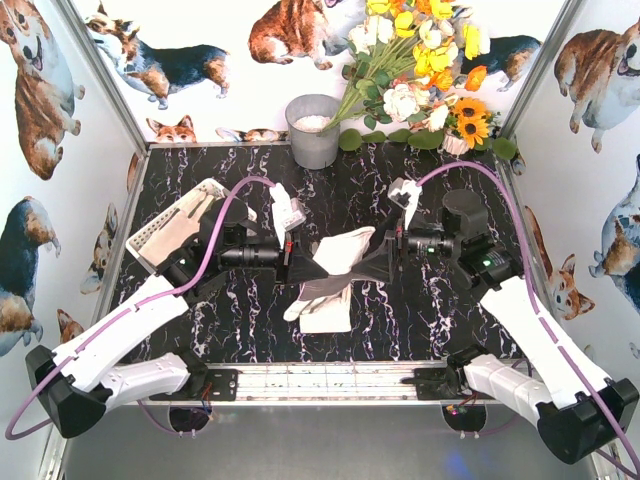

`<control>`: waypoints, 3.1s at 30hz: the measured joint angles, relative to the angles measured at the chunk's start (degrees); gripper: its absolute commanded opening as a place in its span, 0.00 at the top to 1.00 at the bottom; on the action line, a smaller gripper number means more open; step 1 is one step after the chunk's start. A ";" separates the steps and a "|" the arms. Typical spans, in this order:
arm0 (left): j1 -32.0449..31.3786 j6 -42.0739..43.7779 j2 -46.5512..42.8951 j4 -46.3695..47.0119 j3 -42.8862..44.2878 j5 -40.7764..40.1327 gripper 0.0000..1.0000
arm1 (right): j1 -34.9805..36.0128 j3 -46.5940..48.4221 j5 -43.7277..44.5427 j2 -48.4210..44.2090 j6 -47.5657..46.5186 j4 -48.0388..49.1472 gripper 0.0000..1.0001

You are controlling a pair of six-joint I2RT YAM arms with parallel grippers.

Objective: Put the gloves into the storage basket
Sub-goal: Adjust the glove, then pair the glove with the glove.

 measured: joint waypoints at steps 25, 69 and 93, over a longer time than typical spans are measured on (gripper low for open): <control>4.57 1.38 -3.58 -1.97 -2.21 -21.79 0.17 | 4.68 -5.92 8.04 4.57 -0.48 13.73 1.00; 7.76 -30.36 -18.58 4.74 -28.39 -40.00 0.11 | 17.62 -17.29 26.77 20.81 -30.49 24.85 0.99; 7.45 -42.27 -15.89 18.29 -41.13 -32.92 0.12 | 24.74 -18.47 40.15 14.01 -24.22 13.60 0.13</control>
